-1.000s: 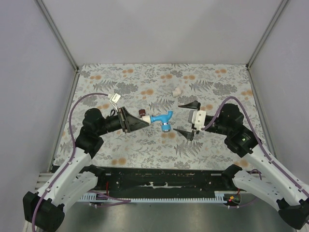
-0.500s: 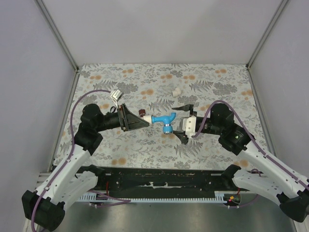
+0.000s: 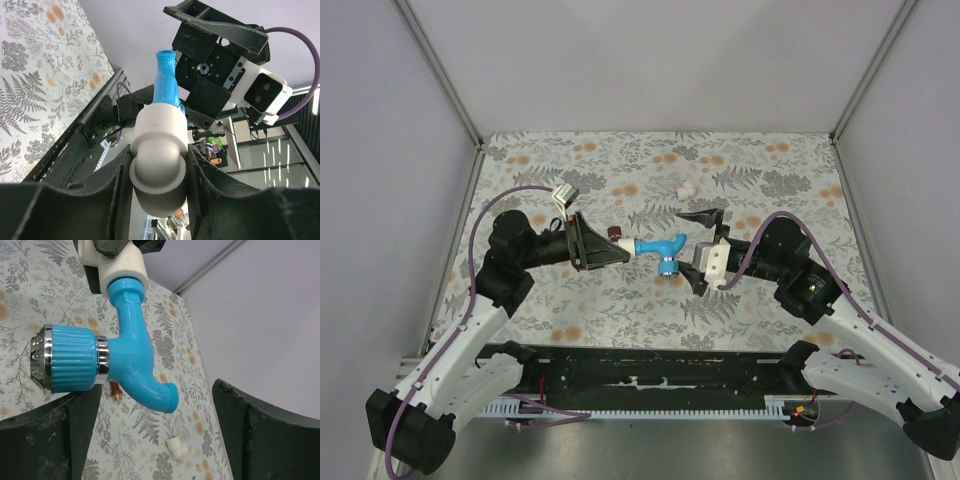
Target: Install the water faucets
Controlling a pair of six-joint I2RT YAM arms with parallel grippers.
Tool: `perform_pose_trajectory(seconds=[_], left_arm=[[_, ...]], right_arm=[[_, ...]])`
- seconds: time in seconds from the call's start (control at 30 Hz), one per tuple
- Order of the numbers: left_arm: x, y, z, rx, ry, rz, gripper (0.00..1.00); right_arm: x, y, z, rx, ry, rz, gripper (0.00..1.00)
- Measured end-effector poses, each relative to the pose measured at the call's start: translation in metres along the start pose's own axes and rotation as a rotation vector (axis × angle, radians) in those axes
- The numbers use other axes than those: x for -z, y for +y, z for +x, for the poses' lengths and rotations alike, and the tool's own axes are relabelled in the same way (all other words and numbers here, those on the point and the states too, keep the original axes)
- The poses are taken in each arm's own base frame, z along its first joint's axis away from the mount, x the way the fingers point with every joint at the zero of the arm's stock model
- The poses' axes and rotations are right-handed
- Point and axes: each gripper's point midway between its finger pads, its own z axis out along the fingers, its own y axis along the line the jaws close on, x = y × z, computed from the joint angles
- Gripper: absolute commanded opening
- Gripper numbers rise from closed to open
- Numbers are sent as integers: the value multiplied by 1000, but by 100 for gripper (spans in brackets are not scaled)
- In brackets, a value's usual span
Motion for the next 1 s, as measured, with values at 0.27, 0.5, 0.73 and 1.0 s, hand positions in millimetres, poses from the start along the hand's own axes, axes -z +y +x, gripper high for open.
perform_pose_trajectory(seconds=[0.27,0.5,0.73,1.0], left_arm=[[0,-2,1,19,17,6,2],[1,-5,4,27,30,15,2],[2,1,3,43,23,-9,2],[1,16,0,-67,3,-51,2]], right_arm=[[-2,15,-7,-26,-34,-60,85],[-2,30,-12,-118,-58,-118,50],[-2,48,-14,-298,-54,-174,7],[-6,78,-8,-676,35,-236,5]])
